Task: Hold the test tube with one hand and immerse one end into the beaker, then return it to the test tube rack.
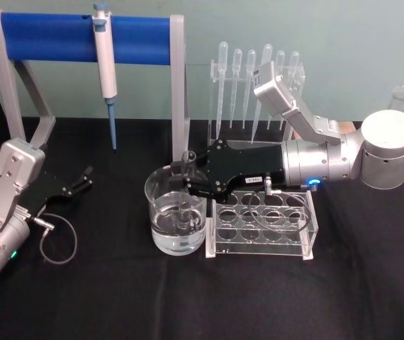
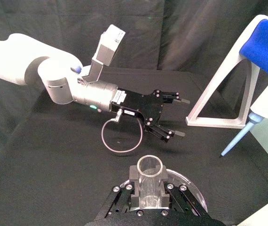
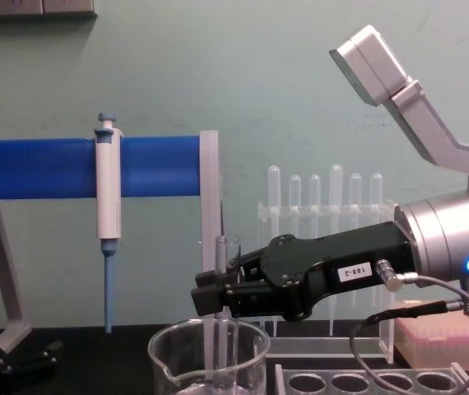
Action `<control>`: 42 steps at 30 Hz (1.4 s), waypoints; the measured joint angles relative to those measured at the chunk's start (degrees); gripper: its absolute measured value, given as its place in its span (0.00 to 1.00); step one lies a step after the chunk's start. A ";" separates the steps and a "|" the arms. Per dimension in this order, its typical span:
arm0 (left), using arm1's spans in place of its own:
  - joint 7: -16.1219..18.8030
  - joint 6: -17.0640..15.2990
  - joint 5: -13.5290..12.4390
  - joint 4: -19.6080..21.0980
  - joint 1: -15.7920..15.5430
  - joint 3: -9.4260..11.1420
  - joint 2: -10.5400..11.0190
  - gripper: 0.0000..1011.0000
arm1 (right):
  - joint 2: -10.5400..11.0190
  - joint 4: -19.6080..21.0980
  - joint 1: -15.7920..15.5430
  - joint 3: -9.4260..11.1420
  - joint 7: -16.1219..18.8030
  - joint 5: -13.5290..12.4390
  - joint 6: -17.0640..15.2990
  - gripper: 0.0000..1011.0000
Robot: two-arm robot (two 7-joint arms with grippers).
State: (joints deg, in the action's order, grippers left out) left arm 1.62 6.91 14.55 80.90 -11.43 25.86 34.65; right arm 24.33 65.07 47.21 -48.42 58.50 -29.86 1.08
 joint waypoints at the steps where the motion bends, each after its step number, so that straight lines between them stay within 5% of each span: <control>1: 0.00 0.00 0.00 0.00 0.00 0.00 0.00 0.99 | 0.00 0.00 0.00 0.00 0.00 0.00 0.00 0.22; 42: 0.00 0.00 0.00 0.00 0.00 0.00 0.00 0.99 | 0.00 0.00 0.00 0.00 0.00 0.00 0.00 0.22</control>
State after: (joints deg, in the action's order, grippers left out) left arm 1.62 6.91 14.55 80.90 -11.43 25.86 34.65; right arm 24.33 65.07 47.21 -48.42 58.50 -29.86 1.08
